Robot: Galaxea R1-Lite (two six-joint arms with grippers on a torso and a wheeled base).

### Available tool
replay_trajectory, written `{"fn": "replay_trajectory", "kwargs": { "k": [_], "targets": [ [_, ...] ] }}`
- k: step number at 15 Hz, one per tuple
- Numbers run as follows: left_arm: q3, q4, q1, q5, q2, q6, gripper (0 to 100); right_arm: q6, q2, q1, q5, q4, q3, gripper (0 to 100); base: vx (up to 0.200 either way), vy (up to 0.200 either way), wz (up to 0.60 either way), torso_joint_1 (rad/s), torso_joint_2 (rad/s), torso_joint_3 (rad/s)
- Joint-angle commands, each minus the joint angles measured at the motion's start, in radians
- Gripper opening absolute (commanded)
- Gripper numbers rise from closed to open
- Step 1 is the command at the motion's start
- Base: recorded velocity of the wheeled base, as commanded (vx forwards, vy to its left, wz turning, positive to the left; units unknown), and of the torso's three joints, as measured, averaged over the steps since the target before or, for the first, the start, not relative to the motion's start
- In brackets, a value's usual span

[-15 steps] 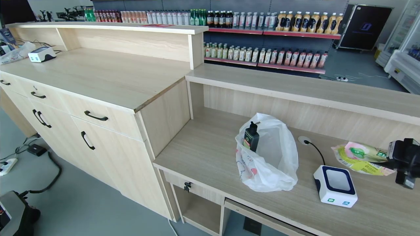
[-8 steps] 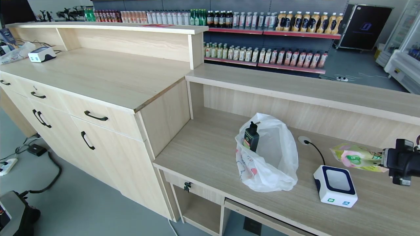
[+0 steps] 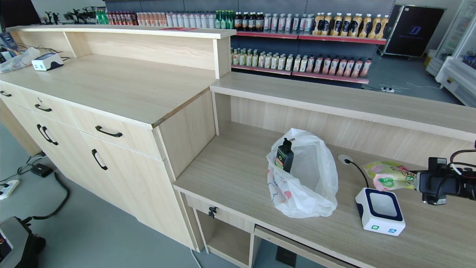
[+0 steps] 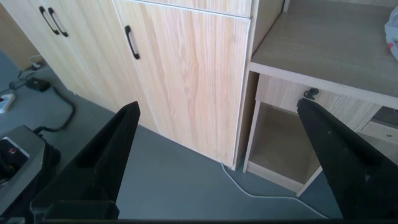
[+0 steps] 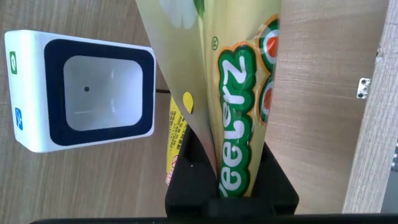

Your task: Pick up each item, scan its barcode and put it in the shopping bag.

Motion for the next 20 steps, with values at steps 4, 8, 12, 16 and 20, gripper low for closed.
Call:
{"fn": "replay_trajectory", "kwargs": {
  "k": [4,8,12,16,20],
  "targets": [
    [0.000,0.000,0.001,0.000,0.000,0.000,100,-0.002,0.081,0.032,0.002,-0.039,-0.041,0,0.000,0.000,0.00,0.000,0.00,0.000],
    [0.000,0.000,0.001,0.000,0.000,0.000,100,-0.005,0.089,0.035,0.000,-0.051,-0.039,0,0.000,0.000,0.00,0.000,0.00,0.000],
    [0.000,0.000,0.001,0.000,0.000,0.000,100,-0.049,0.087,0.035,-0.002,-0.048,-0.035,0,0.000,0.000,0.00,0.000,0.00,0.000],
    [0.000,0.000,0.001,0.000,0.000,0.000,100,-0.066,0.087,0.037,-0.003,-0.050,-0.026,0,0.000,0.000,0.00,0.000,0.00,0.000],
    [0.000,0.000,0.001,0.000,0.000,0.000,100,-0.074,0.084,0.037,-0.005,-0.050,-0.021,0,0.000,0.000,0.00,0.000,0.00,0.000]
  ]
}}
